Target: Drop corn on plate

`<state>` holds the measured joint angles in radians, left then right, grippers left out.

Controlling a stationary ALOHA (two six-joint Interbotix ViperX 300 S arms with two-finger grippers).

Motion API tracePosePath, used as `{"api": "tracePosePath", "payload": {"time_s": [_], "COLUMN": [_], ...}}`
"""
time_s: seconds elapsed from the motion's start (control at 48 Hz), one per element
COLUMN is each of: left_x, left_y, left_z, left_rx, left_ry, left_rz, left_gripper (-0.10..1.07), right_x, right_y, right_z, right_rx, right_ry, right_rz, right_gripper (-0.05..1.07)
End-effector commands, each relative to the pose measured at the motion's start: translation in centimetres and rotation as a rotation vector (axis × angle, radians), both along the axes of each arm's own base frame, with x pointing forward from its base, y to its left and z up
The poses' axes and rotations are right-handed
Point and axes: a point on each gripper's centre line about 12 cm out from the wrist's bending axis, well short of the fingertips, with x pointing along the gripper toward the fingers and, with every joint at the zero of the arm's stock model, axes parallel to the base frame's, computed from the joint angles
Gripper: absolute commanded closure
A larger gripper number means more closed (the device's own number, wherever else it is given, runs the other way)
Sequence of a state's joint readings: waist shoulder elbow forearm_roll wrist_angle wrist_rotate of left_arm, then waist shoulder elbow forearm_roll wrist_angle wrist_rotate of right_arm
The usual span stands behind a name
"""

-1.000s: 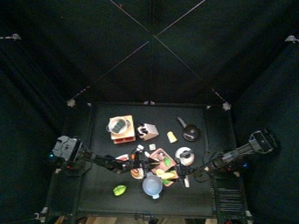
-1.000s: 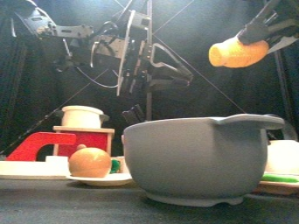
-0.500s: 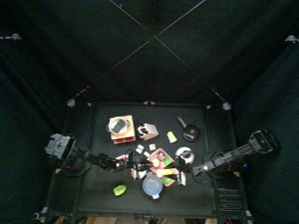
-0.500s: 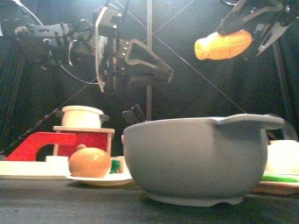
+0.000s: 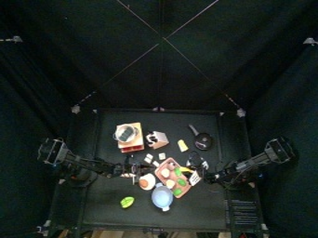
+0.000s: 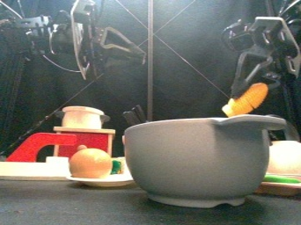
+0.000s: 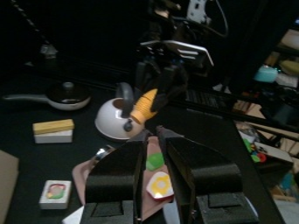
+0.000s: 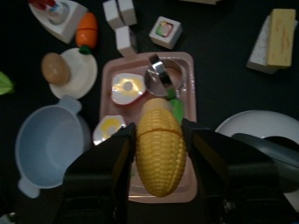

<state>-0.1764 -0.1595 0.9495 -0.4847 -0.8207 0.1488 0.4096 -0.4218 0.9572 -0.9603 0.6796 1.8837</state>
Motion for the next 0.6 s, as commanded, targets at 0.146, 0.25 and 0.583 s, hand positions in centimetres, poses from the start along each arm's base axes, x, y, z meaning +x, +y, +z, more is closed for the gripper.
{"api": "tracePosePath", "payload": {"time_s": [0.146, 0.25, 0.583], "left_x": [-1.3, -1.8, -2.3], "left_y": [-0.3, -0.3, -0.6], "left_z": [0.8, 1.3, 1.5], "left_rx": [0.022, 0.027, 0.044], "left_ry": [-0.027, -0.042, -0.050], "left_rz": [-0.032, -0.040, -0.064], "left_gripper": [0.36, 0.36, 0.36], "right_x": [0.2, 0.5, 1.2], "right_y": [0.6, 0.9, 1.5], "right_z": [-0.4, -1.1, -4.3], "right_rx": [0.024, 0.028, 0.036], "right_ry": [-0.005, 0.015, 0.141], "right_rz": [0.040, 0.048, 0.009], "right_gripper": [0.32, 0.32, 0.29]}}
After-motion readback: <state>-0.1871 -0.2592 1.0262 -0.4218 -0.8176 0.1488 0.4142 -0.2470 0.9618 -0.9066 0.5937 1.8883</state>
